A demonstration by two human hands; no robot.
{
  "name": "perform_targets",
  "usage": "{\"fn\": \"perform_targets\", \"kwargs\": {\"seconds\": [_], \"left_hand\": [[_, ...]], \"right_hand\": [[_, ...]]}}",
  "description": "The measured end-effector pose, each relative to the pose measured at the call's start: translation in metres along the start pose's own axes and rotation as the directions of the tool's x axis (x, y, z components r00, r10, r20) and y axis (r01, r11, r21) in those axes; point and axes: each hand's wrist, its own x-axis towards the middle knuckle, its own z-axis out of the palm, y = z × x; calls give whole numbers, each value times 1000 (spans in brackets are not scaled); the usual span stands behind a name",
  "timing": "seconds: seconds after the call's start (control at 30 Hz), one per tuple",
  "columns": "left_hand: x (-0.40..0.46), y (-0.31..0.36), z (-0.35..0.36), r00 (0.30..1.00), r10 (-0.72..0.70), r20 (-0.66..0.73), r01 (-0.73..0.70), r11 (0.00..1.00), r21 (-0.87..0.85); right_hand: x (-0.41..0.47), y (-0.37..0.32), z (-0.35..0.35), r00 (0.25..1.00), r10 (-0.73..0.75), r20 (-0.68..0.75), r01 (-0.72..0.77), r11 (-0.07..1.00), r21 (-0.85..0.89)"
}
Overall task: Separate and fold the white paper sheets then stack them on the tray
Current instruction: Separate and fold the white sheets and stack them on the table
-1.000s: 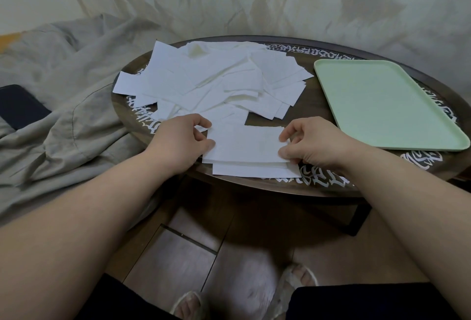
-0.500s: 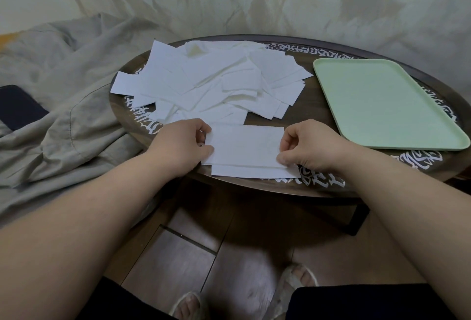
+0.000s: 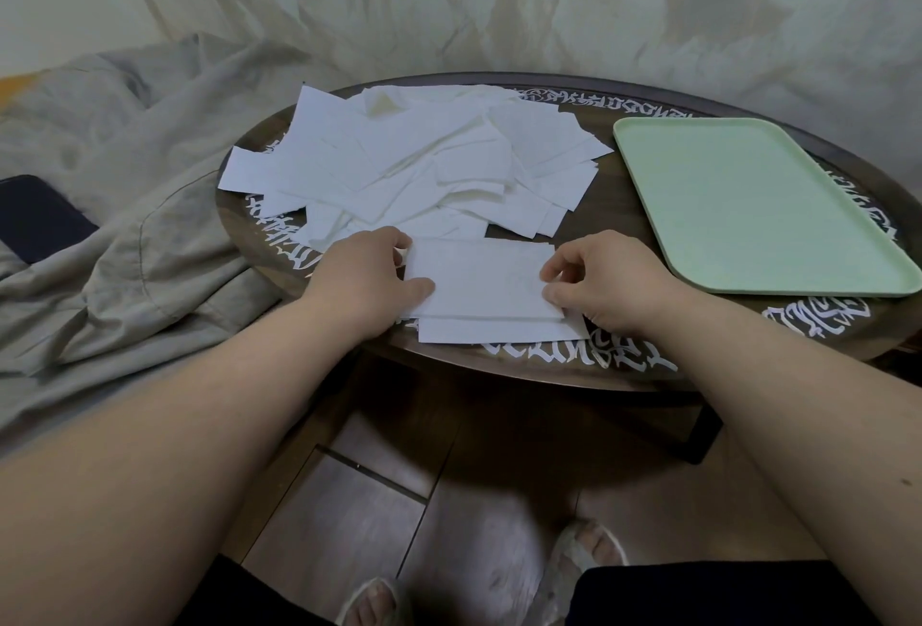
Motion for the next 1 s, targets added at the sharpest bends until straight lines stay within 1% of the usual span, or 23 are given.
{"fn": "perform_targets", "kwargs": {"seconds": [0.23,0.33,0.43,0.57,0.63,0.67,0.7,0.77,0.8,0.83,0.87,0.9,0.97,1.0], "left_hand": [[4,7,-1,999,-30,18,28,995,98],[5,9,0,998,-48,33,45,996,79],[2,8,-1,996,-73,49,73,997,-14],[-1,3,-7,998,-44,-34,33,961,-276],[-1,3,-10,996,-72,-53,42,904,-425],[-1,4,-10,993,-111,-40,76,856,-511],[-1,6,-10,987,-161,-7,124,789,-601],[-1,11,-8,962,-252,108,247,626,-740],[0,12,-7,946,-281,164,299,549,-780],[1,12,-6,932,-299,204,337,510,-791],[2,11,-4,927,-301,224,355,513,-781],[2,9,-3,933,-286,216,347,568,-747],[0,9,-1,966,-210,152,258,754,-604],[-1,9,0,980,-161,114,197,812,-550]], "right_hand": [[2,2,1,1000,6,-2,-6,1000,25],[2,1,1,1000,6,7,-6,1000,26],[2,2,1,1000,6,0,-6,1000,19],[1,2,2,1000,10,-3,-10,1000,28],[2,2,1,1000,14,-4,-14,999,31],[2,1,1,1000,14,-3,-14,999,31],[2,1,1,1000,12,-1,-12,999,31],[2,1,1,1000,7,1,-7,1000,29],[1,1,1,1000,7,1,-7,1000,28],[1,1,1,1000,9,0,-9,1000,27],[1,0,0,1000,9,-1,-9,1000,26],[1,0,0,1000,9,2,-9,1000,24],[0,0,-1,1000,5,13,-5,1000,17],[0,0,0,1000,3,15,-3,1000,8]]}}
